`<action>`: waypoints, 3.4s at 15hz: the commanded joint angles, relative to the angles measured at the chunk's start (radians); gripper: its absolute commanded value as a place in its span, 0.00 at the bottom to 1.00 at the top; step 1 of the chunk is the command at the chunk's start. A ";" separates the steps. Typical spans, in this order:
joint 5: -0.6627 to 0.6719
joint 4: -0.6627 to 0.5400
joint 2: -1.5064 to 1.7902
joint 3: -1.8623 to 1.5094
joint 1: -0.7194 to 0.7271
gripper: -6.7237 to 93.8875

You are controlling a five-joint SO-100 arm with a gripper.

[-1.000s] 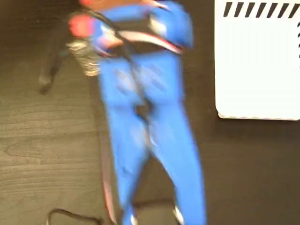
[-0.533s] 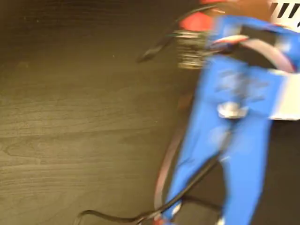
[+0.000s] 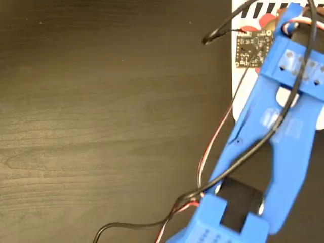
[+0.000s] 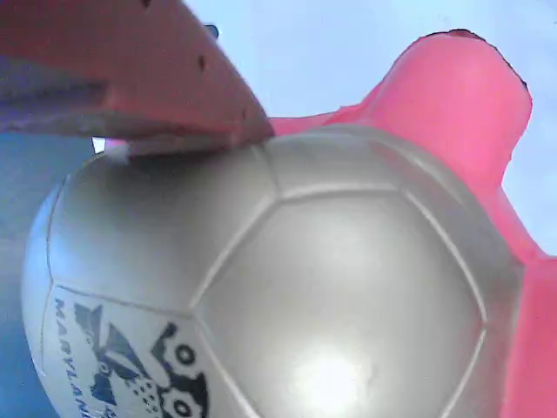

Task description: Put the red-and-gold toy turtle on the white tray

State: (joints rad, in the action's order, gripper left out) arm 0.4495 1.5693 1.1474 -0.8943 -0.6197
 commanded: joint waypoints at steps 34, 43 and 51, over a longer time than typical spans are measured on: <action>0.046 -0.043 -0.080 0.089 -0.063 0.64; -0.295 -0.295 0.324 -0.114 0.020 0.06; -0.561 -0.787 1.385 -1.319 0.683 0.06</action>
State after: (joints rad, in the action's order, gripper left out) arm -0.1012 0.8222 2.3010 -1.9896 -0.0138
